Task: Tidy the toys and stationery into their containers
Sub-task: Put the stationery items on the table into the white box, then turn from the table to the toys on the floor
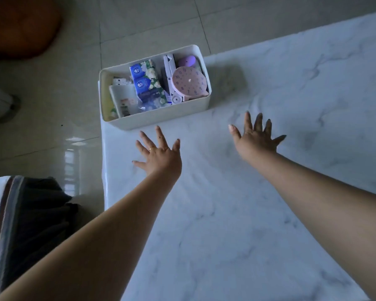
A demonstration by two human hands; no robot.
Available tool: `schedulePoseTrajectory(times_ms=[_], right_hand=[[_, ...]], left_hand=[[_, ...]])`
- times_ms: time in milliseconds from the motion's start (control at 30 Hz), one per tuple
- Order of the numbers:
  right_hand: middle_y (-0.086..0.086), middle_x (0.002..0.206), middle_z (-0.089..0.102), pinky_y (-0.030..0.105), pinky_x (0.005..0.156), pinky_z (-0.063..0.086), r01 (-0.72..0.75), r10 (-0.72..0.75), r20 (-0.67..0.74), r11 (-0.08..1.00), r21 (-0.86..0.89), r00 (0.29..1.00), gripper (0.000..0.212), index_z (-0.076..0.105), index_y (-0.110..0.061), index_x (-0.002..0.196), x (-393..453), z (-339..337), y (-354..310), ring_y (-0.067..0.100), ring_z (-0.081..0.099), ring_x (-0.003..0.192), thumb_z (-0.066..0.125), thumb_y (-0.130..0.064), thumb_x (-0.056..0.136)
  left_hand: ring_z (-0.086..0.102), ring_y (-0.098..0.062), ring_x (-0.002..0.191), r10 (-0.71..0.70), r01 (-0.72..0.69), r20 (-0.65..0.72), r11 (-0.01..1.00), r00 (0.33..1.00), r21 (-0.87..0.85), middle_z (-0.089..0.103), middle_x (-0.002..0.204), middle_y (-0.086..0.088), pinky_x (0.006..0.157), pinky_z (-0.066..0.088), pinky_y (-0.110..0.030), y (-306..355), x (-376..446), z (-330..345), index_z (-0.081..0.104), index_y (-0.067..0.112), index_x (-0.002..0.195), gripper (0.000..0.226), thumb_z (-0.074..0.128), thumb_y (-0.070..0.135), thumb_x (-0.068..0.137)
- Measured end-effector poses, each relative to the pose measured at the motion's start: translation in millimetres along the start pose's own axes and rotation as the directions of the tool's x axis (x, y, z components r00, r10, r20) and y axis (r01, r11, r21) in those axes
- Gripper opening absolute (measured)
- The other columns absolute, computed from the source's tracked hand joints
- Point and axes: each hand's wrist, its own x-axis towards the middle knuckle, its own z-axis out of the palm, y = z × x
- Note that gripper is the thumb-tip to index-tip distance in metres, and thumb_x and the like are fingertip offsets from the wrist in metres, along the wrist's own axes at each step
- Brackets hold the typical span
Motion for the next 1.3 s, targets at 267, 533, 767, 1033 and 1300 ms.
schedulePoseTrajectory(times_ms=[267, 533, 767, 1033, 1300], right_hand=[[0.004, 0.162, -0.013, 0.072, 0.109, -0.002, -0.078, 0.078, -0.032, 0.997, 0.019, 0.996, 0.075, -0.010, -0.032, 0.152, -11, -25, 191, 0.031, -0.011, 0.149, 0.003, -0.071, 0.089], [0.005, 0.162, -0.010, 0.070, 0.110, -0.002, -0.149, 0.154, -0.140, 0.988, 0.043, 0.978, 0.074, -0.010, -0.031, 0.152, -37, -92, 458, 0.032, -0.009, 0.149, 0.003, -0.069, 0.090], [0.004, 0.162, -0.011, 0.070, 0.111, 0.000, -0.146, 0.155, -0.212, 0.988, 0.059, 0.965, 0.068, -0.008, -0.038, 0.151, -61, -147, 650, 0.033, -0.008, 0.149, 0.003, -0.068, 0.091], [0.003, 0.162, -0.012, 0.067, 0.112, -0.005, -0.208, 0.239, -0.212, 0.965, 0.157, 0.948, 0.070, -0.007, -0.039, 0.151, -45, -185, 781, 0.031, -0.011, 0.149, 0.002, -0.071, 0.089], [0.010, 0.162, -0.004, 0.061, 0.115, 0.001, -0.193, 0.235, -0.238, 0.963, 0.188, 0.942, 0.070, -0.005, -0.040, 0.151, 30, -219, 905, 0.036, -0.002, 0.148, 0.008, -0.071, 0.090]], left_hand=[[-0.020, -0.026, 0.146, 0.256, -0.267, 0.083, 0.948, 0.963, 0.171, -0.029, 0.156, -0.001, 0.110, 0.007, -0.068, 128, -124, 73, -0.016, 0.041, 0.148, 0.072, 0.017, 0.070, 0.091], [-0.022, -0.027, 0.146, 0.495, -0.519, 0.156, 0.819, 0.855, 0.244, -0.032, 0.155, -0.003, 0.109, 0.008, -0.069, 339, -294, 151, -0.019, 0.040, 0.147, 0.074, 0.014, 0.071, 0.089], [-0.025, -0.029, 0.145, 0.644, -0.674, 0.198, 0.697, 0.739, 0.246, -0.034, 0.154, -0.003, 0.109, 0.009, -0.069, 505, -439, 194, -0.020, 0.040, 0.147, 0.074, 0.013, 0.071, 0.088], [-0.026, -0.029, 0.144, 0.691, -0.724, 0.220, 0.632, 0.688, 0.278, -0.035, 0.154, -0.003, 0.109, 0.009, -0.071, 640, -513, 234, -0.020, 0.039, 0.148, 0.076, 0.012, 0.072, 0.088], [-0.026, -0.030, 0.144, 0.742, -0.776, 0.237, 0.573, 0.627, 0.263, -0.035, 0.154, -0.003, 0.109, 0.010, -0.071, 766, -544, 313, -0.020, 0.040, 0.148, 0.076, 0.011, 0.074, 0.087]])
